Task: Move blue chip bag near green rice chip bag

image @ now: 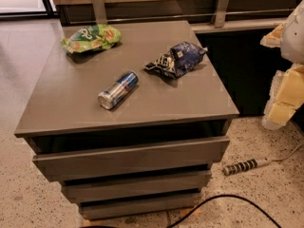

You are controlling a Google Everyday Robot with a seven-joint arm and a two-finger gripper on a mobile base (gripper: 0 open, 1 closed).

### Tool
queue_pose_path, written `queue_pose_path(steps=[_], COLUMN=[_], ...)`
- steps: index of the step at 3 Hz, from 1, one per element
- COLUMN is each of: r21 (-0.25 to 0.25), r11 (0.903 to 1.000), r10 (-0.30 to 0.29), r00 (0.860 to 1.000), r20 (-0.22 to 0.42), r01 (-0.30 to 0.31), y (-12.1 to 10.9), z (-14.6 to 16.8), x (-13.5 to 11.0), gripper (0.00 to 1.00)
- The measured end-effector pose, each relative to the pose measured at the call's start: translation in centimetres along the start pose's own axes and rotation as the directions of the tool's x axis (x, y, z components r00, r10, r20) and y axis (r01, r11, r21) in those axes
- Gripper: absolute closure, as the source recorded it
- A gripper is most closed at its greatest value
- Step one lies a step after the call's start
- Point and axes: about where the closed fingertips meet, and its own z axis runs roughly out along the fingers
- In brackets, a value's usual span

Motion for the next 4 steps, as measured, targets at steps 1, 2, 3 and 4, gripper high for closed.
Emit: queue_pose_path(steps=[1, 2, 3, 4], r21=[0.003, 0.041, 0.126, 0.167], r11=[1.0, 0.9988, 0.9861, 0.9564], r10=[0.0, 0.025, 0.083, 0.152], r00=[1.0, 0.999, 0.979, 0.897], r20=[0.002, 0.039, 0.186, 0.415], r01=[0.0, -0.027, -0.108, -0.239], y=[0.0, -1.6, -6.1, -10.8], z=[-0.1, 0.2, 1.6, 4.6], x=[0.0, -0.4, 0.0, -0.4], gripper=[0.0, 0.0, 0.0, 0.0])
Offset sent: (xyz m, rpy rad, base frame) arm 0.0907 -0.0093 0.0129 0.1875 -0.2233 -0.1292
